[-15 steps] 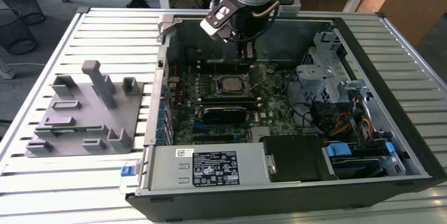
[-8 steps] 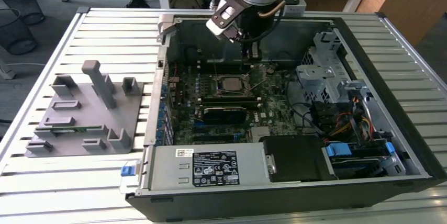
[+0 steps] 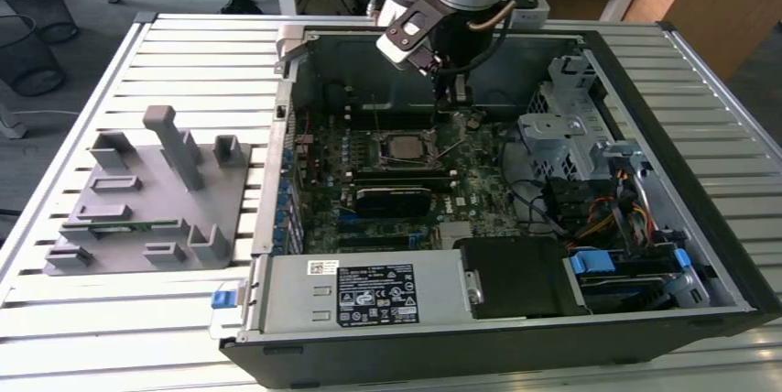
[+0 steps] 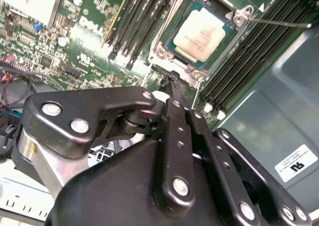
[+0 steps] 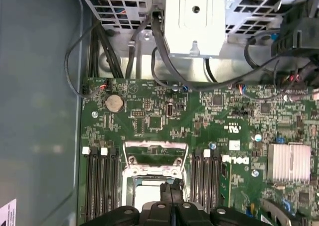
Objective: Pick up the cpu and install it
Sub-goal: 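Close the cpu cover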
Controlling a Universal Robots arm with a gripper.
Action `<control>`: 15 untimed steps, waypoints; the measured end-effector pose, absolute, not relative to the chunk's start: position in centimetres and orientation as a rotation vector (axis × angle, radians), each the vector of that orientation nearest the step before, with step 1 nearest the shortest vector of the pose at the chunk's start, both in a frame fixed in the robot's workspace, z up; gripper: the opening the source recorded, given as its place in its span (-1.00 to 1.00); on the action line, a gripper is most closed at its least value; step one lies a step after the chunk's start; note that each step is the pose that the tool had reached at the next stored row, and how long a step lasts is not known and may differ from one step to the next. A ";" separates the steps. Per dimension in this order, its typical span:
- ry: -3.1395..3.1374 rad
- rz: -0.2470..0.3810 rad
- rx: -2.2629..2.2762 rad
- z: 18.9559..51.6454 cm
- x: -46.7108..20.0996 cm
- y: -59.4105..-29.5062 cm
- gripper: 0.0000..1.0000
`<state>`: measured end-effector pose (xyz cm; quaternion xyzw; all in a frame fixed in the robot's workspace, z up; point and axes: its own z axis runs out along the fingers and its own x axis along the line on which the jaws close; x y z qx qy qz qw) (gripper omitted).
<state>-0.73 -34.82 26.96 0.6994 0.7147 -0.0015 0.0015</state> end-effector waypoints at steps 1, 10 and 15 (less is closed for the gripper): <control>2.249 -0.005 2.189 27.0 -0.6 -34.8 -0.76; 2.265 -0.007 2.175 26.9 0.7 -34.8 -0.76; 2.266 -0.009 2.176 26.8 1.5 -34.6 -0.76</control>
